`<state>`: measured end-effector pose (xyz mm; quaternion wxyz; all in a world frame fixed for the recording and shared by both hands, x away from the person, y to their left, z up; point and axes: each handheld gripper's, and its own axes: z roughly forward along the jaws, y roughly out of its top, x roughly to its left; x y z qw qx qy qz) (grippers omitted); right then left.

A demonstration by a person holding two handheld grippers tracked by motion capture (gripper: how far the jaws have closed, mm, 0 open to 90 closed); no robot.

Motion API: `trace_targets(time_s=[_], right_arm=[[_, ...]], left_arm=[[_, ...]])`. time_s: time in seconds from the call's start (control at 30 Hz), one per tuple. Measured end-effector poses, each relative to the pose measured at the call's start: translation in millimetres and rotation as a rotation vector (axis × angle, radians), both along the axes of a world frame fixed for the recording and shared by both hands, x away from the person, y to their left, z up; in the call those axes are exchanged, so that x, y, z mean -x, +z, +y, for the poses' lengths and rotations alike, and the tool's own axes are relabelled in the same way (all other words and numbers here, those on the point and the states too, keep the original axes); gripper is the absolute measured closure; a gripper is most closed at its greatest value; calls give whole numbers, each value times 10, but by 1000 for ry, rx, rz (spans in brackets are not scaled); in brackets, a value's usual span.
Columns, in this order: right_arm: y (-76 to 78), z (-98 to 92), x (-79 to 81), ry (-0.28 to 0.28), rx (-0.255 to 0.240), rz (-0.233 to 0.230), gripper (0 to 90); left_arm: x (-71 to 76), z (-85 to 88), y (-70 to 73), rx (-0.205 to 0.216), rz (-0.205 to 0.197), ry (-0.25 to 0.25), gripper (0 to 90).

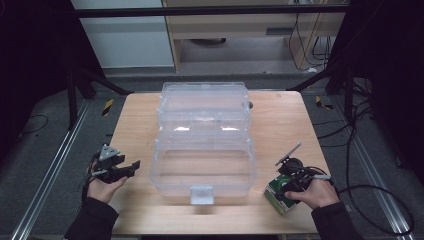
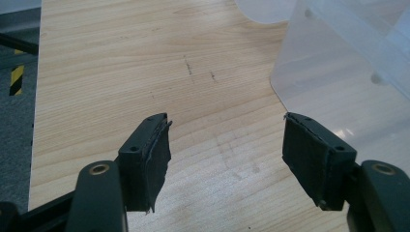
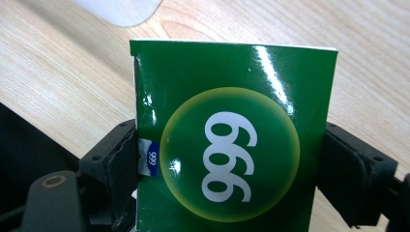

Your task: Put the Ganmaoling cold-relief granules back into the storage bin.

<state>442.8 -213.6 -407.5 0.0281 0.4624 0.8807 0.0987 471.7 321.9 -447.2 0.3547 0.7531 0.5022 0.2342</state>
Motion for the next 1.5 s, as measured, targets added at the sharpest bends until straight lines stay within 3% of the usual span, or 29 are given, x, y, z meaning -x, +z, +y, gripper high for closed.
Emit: trace_targets(time_s=[0.53,1.13,1.3,1.5], right_arm=[[280,-80,-2,10,-14,-71,176],[830,-90,-128,5,-55,-227,177],[1002,-29,-188,48,-60,-270,177],[1154,53,-237,116,-61,-275,179]], left_arm=[[-1,-8,-12,-2,5,0,331],[-6,-19,-29,-4,12,-5,333],[-7,-19,-29,-8,14,-8,333],[-7,-16,-31,-7,16,-8,333]])
